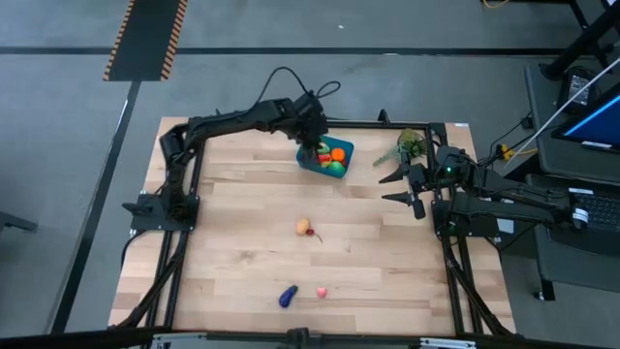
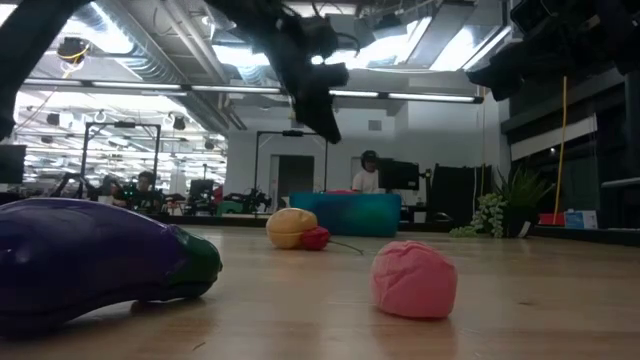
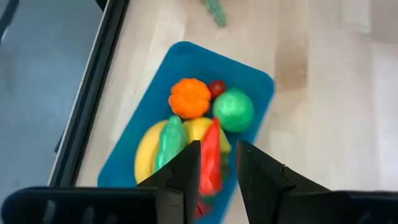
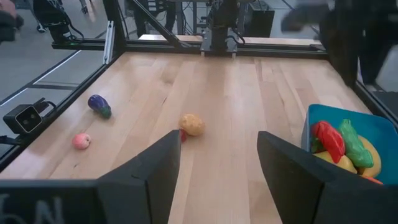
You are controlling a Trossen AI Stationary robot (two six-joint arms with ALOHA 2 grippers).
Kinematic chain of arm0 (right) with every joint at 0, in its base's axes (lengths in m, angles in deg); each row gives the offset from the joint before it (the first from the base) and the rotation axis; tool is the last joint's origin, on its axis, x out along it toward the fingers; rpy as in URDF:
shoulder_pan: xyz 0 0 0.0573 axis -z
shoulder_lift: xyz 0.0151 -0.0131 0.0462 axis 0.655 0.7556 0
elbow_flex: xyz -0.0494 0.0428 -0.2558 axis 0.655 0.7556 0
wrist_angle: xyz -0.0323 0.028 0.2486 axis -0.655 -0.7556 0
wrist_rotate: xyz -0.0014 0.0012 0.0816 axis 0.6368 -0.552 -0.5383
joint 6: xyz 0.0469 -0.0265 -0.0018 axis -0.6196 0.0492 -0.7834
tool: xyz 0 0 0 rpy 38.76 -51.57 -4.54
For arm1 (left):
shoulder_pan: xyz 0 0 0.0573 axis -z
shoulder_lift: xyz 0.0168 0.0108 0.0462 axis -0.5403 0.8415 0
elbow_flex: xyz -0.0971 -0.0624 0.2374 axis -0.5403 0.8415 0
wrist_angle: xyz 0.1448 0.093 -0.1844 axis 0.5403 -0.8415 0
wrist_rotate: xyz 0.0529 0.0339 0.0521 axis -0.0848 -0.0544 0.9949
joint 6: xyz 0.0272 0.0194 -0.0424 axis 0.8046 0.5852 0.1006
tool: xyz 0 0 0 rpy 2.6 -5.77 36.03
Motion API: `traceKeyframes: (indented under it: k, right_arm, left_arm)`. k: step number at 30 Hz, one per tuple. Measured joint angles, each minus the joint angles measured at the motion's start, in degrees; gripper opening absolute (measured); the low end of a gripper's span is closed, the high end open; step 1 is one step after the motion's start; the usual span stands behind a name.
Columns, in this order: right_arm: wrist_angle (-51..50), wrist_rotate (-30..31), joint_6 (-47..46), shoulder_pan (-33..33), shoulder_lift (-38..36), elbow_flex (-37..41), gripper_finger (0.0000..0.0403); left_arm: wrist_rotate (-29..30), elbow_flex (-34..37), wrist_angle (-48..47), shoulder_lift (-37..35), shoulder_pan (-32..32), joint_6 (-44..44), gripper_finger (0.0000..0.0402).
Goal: Pick and placing Produce into tupperware
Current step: Put the brown potato into the blue bin
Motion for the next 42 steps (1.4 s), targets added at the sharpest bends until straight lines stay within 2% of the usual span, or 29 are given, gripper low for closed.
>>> traceKeyframes:
  k: [5,8,13,19,29,35,42]
  right_arm:
    - [-0.2,0.0,-1.6,0.0,0.0,0.0,0.0216]
    - [-0.7,-0.1,-3.5,0.0,0.3,0.0,0.0216]
    - [-1.0,-0.1,-4.5,0.0,2.3,0.0,0.0216]
    - [-0.5,-0.1,-4.7,-0.6,6.9,0.0,0.0216]
    - [11.8,0.1,-4.8,-5.3,13.6,0.0,0.0216]
    - [13.8,4.7,-4.1,-8.4,17.7,-3.4,0.0216]
    - [10.5,10.6,0.7,-10.5,26.3,-11.0,0.0216]
  left_arm:
    - [0.3,2.7,-2.6,-4.9,2.1,-1.8,0.0082]
    - [1.7,7.4,0.9,-8.9,4.1,-2.4,0.0075]
    - [6.4,20.8,10.4,-17.1,8.5,-6.5,0.0065]
    - [7.9,38.1,26.8,-27.6,14.5,-10.7,0.0054]
    - [17.9,59.4,43.8,-45.6,22.8,-14.6,0.0037]
    - [19.1,69.2,49.7,-53.4,26.6,-16.2,0.0028]
    - [23.9,75.7,52.7,-61.4,28.1,-15.0,0.0019]
